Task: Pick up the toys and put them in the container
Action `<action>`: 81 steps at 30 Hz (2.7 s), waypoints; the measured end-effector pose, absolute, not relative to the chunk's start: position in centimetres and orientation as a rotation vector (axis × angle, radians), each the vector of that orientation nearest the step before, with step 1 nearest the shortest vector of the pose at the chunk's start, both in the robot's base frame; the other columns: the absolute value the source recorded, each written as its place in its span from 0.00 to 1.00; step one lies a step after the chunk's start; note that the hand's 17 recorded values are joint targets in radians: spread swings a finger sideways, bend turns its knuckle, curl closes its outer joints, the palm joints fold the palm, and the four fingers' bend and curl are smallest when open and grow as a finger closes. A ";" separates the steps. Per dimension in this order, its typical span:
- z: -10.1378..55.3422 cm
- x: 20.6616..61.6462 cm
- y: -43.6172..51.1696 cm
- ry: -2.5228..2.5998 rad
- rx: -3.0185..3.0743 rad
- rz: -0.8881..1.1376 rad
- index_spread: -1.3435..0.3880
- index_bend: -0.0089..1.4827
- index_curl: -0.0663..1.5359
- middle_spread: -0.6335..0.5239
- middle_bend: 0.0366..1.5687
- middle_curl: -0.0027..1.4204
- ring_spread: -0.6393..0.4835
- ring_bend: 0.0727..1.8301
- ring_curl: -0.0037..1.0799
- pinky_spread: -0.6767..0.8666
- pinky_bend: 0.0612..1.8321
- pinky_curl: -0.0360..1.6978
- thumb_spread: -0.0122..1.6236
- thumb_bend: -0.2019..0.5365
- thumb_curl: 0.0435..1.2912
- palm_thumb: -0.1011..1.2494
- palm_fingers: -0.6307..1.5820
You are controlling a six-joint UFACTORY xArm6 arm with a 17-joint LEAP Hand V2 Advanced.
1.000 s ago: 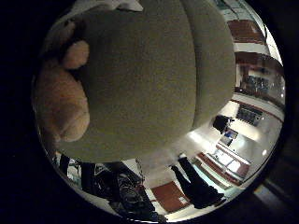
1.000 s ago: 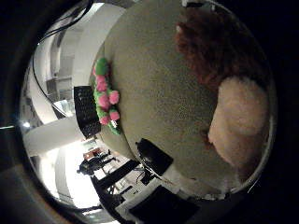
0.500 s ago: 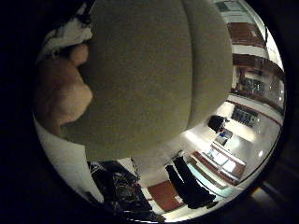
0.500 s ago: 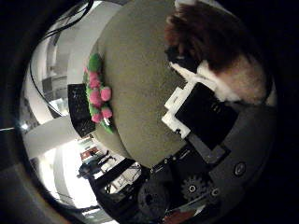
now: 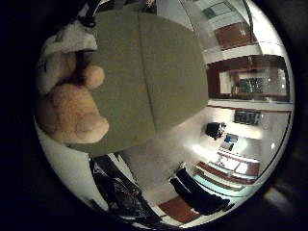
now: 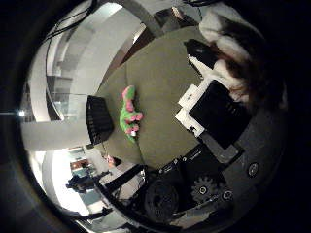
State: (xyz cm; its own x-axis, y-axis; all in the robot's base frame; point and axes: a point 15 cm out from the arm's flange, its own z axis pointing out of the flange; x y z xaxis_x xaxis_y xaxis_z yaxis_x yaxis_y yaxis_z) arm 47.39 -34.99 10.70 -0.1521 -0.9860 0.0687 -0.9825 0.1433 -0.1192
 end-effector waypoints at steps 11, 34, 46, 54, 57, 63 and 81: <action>25.3 51.0 -13.7 1.962 -2.154 -0.299 0.57 0.62 0.72 0.32 0.71 0.77 0.34 0.72 0.79 0.33 0.86 0.38 0.63 0.25 0.44 0.88 0.76; 22.5 44.1 29.6 1.427 -2.395 -0.080 0.57 0.60 0.75 0.33 0.71 0.76 0.33 0.71 0.82 0.32 0.80 0.47 0.65 0.24 0.45 0.85 0.76; 18.2 46.1 32.2 1.311 -2.419 -0.177 0.52 0.31 0.60 0.33 0.45 0.60 0.34 0.56 0.64 0.27 0.54 0.39 0.68 0.24 0.33 0.65 0.40; 17.9 46.8 31.0 1.245 -2.483 -0.237 0.49 0.21 0.38 0.48 0.19 0.36 0.62 0.23 0.36 0.62 0.34 0.26 0.68 0.24 0.29 0.58 0.27; 18.9 47.5 30.0 1.226 -2.485 -0.262 0.50 0.17 0.34 0.49 0.15 0.32 0.65 0.19 0.32 0.65 0.29 0.22 0.67 0.23 0.27 0.55 0.29; 21.7 51.7 21.8 1.298 -2.428 -0.363 0.52 0.13 0.29 0.51 0.10 0.27 0.68 0.14 0.27 0.67 0.24 0.18 0.68 0.24 0.25 0.53 0.34; 13.6 52.0 -5.9 1.263 -2.732 -0.367 0.55 0.12 0.23 0.54 0.10 0.23 0.71 0.09 0.24 0.66 0.21 0.13 0.67 0.24 0.23 0.52 0.30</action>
State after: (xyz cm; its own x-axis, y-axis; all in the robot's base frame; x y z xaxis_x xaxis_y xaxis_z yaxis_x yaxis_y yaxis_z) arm 51.96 -5.91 13.62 0.6248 -0.7616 0.1722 -0.7351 -0.6481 -0.1990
